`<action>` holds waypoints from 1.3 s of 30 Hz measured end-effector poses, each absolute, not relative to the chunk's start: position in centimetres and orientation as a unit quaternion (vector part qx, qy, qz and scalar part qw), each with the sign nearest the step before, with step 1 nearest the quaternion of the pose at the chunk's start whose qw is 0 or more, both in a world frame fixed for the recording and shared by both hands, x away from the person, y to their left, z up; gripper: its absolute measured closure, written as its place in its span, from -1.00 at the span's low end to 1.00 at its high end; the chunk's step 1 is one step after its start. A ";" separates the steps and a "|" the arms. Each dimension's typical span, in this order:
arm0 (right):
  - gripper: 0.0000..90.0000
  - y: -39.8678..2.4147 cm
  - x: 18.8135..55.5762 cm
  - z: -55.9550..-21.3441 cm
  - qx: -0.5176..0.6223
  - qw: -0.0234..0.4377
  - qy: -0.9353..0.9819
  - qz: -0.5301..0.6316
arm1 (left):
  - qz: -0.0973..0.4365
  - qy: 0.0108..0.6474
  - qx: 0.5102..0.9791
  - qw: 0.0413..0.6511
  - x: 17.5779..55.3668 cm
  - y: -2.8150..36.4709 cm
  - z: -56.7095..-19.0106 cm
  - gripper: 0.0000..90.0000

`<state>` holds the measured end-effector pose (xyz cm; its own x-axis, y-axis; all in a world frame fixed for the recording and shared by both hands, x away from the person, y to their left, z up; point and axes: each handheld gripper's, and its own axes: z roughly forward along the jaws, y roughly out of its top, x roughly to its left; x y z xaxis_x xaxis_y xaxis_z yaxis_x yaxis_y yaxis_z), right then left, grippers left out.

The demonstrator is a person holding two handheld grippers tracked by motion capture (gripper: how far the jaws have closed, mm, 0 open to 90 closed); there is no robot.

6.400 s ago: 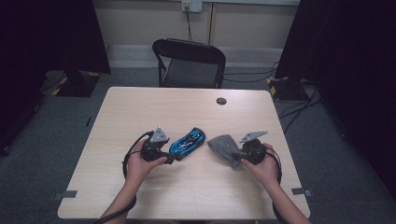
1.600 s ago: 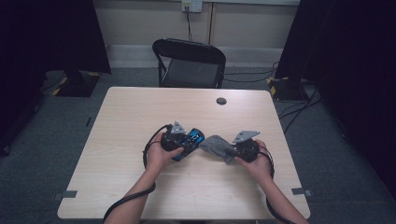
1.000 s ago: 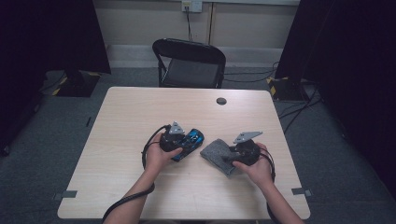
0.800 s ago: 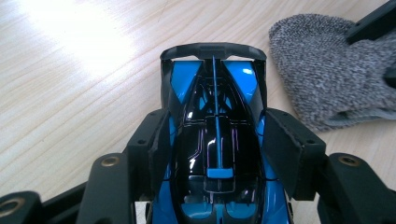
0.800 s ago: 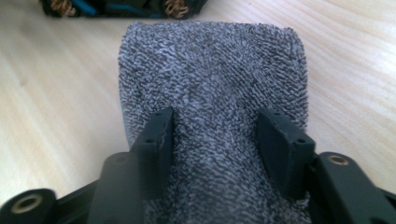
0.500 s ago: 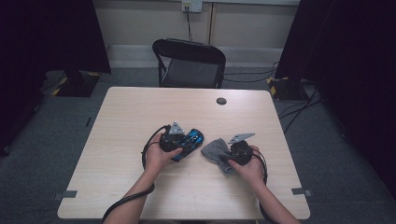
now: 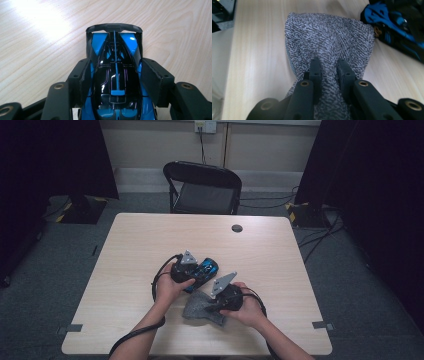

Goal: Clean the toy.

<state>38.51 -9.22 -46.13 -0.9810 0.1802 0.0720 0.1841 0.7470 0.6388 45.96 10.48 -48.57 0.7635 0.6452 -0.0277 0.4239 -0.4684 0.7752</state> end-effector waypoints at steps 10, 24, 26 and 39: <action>0.73 -7.2 41.1 -47.2 -0.121 -0.026 -0.943 -0.309 | 0.137 0.316 0.843 0.413 45.8 10.6 -48.7 -0.06; 0.74 -9.8 43.7 -47.1 -0.191 -0.053 -0.929 -0.311 | 0.136 0.313 0.845 0.411 45.7 10.8 -48.7 -0.06; 0.74 -10.0 43.9 -47.1 -0.195 -0.063 -0.929 -0.308 | 0.136 0.314 0.845 0.411 45.7 10.8 -48.6 -0.06; 0.74 -12.2 45.4 -47.0 -0.241 -0.092 -0.915 -0.310 | 0.136 0.314 0.845 0.412 45.7 10.9 -48.7 -0.06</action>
<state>45.43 -12.21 -47.02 -0.8670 0.4979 -0.0182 0.3842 0.6915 0.6117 45.65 10.88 -48.66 0.7661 0.6420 -0.0298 0.4185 -0.4631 0.7812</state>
